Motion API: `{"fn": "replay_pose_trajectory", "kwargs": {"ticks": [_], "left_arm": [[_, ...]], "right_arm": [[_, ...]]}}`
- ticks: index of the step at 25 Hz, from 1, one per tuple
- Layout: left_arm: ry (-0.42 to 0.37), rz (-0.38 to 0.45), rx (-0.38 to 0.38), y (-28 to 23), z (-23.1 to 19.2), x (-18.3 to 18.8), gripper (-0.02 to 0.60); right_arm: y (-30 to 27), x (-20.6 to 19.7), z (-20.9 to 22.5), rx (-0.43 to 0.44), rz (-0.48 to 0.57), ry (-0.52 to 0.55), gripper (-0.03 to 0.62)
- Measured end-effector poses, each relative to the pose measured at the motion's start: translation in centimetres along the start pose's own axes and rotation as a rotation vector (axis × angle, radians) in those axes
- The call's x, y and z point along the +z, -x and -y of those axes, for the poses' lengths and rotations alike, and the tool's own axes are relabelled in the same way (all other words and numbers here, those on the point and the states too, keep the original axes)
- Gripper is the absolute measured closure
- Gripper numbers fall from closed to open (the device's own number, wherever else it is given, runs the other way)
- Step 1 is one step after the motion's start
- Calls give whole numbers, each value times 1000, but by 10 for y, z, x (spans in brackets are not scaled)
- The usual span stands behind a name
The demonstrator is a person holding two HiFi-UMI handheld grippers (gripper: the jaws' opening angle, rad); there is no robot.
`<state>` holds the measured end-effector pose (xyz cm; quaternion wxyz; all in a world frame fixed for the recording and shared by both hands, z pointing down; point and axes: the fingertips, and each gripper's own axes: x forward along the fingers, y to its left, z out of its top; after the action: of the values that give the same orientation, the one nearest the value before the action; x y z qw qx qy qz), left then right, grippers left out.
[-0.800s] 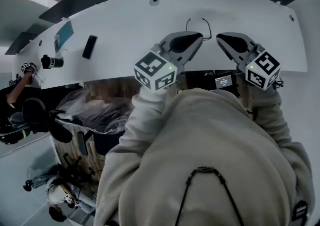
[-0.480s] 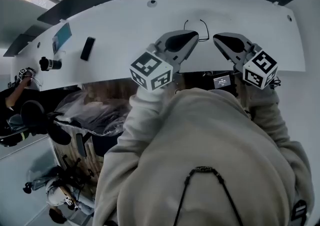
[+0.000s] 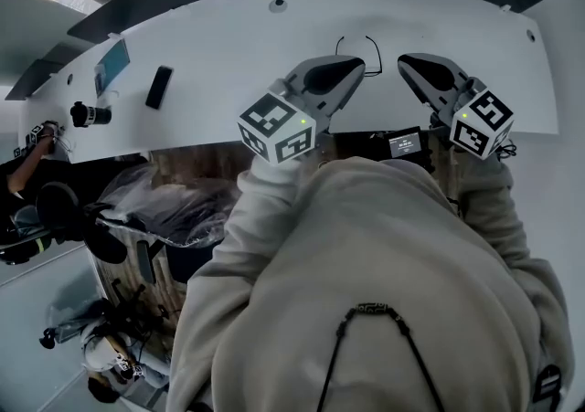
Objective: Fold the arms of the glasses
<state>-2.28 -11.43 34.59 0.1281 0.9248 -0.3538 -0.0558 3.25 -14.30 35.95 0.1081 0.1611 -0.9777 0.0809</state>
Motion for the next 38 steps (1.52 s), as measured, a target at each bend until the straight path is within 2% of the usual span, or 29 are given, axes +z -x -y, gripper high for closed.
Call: {"fn": "replay_pose_trajectory", "kwargs": {"ticks": [5,9,17,21,28,31,38], "left_arm": [[-17,32,18,4,-4,5,577],[-36,35,44,3,-11,12,577],[-36,31,29,3,-9,13,577],[-23,55,38,9,-15,20,577],[-61,66,47,22,-19,27,577],[-53,89,70,36,-27,33,577],[-75,84,107,49,-36,39,577]], "right_arm": [[-9,-1,-4,21,-27,30,574],[-9,-4,-1,26,-29,14,574],[-13,-9,-10,69,-68,38,574],[-13,-11,-9,72,-73,35,574],[-16,-12,-7,82,-90,29,574],[-17,-14,-9,95,-101,38,574],[-15,-19,-13,102,-130,47,574]]}}
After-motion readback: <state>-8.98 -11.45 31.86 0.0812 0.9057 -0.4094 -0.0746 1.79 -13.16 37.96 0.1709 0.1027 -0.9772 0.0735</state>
